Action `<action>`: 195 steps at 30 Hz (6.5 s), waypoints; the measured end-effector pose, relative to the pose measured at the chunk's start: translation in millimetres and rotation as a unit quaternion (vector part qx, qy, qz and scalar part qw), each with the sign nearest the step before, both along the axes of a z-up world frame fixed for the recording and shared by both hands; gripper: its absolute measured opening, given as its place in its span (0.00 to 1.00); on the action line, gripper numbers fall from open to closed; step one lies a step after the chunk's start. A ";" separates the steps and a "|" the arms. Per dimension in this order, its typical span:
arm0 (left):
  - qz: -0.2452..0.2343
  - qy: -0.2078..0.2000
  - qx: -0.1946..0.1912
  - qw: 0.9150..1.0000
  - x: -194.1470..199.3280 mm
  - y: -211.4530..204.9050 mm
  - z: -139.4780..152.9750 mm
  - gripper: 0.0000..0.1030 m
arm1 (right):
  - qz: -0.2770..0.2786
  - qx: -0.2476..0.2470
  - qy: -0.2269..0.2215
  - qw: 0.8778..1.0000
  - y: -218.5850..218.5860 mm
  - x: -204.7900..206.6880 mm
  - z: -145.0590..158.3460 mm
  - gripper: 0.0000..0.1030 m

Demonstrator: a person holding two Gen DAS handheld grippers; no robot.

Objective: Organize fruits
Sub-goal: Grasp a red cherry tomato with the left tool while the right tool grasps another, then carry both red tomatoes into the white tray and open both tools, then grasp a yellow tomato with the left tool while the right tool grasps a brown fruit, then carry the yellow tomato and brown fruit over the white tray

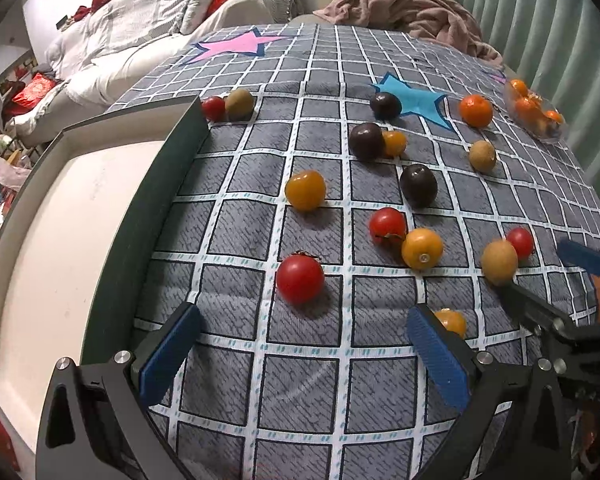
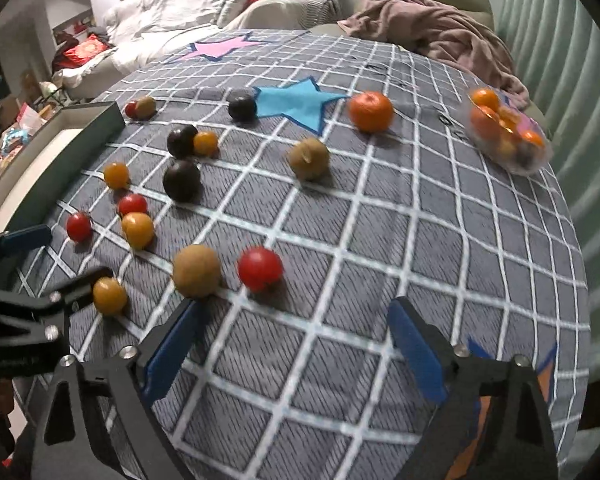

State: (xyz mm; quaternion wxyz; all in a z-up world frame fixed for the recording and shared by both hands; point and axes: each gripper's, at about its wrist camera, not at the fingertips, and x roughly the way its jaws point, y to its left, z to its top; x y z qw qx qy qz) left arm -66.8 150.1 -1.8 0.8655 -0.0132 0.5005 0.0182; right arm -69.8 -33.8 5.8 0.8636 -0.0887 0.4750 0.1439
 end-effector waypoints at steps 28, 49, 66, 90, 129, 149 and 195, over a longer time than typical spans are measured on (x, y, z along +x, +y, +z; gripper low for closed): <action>-0.011 -0.021 -0.065 0.998 -15.4 10.2 20.6 0.22 | -0.003 0.090 0.011 0.996 -17.1 -30.7 25.5 0.23; 0.033 -0.077 -0.069 0.994 -70.0 95.1 73.8 0.22 | 0.081 0.095 -0.010 0.992 78.6 -65.2 79.0 0.23; 0.140 -0.033 -0.014 0.989 -85.8 204.8 30.4 0.22 | 0.197 0.088 0.049 0.975 237.1 -77.6 48.4 0.23; 0.141 -0.029 0.006 0.990 -88.9 203.8 18.4 0.66 | 0.202 0.046 0.024 0.978 237.4 -86.6 50.8 0.78; -0.055 -0.033 0.024 0.998 -40.9 -26.7 18.9 0.81 | -0.025 0.053 0.036 0.998 25.7 0.8 9.5 0.83; -0.050 -0.030 0.026 0.998 -17.1 -48.7 9.8 0.70 | 0.009 0.061 0.024 0.998 27.6 12.1 5.6 0.26; -0.005 -0.058 -0.075 0.996 -69.7 42.6 61.6 0.22 | 0.033 0.083 0.014 0.996 58.8 -49.3 55.3 0.26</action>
